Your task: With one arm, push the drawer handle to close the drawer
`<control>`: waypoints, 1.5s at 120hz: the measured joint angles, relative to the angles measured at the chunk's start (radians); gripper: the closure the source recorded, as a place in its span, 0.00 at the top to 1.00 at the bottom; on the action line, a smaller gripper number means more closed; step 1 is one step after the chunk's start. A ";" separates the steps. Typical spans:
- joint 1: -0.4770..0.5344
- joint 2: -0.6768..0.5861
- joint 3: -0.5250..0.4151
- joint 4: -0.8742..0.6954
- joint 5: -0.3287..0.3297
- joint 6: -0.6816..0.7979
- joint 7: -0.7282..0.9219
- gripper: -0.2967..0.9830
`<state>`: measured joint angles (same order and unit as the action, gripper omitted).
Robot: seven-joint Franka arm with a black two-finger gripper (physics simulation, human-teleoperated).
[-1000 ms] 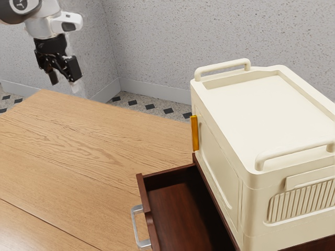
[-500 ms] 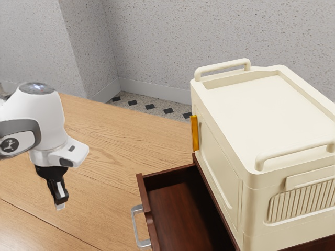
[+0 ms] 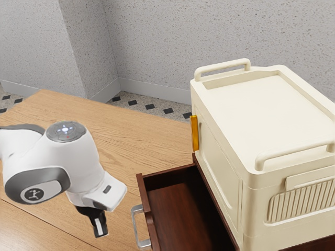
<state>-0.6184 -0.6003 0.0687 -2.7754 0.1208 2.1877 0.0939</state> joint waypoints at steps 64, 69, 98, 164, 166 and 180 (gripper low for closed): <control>0.000 0.211 -0.060 0.144 -0.073 0.043 -0.068 0.15; 0.000 0.226 -0.060 0.158 -0.070 0.045 -0.071 0.15; 0.000 0.303 -0.073 0.234 -0.062 0.093 -0.083 0.15; 0.000 0.433 -0.137 0.330 -0.024 0.245 -0.029 0.15; 0.000 0.437 -0.138 0.335 -0.024 0.248 -0.027 0.15; 0.000 0.472 -0.139 0.383 -0.023 0.265 -0.013 0.15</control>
<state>-0.6183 -0.1283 -0.0699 -2.3919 0.0979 2.4527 0.0811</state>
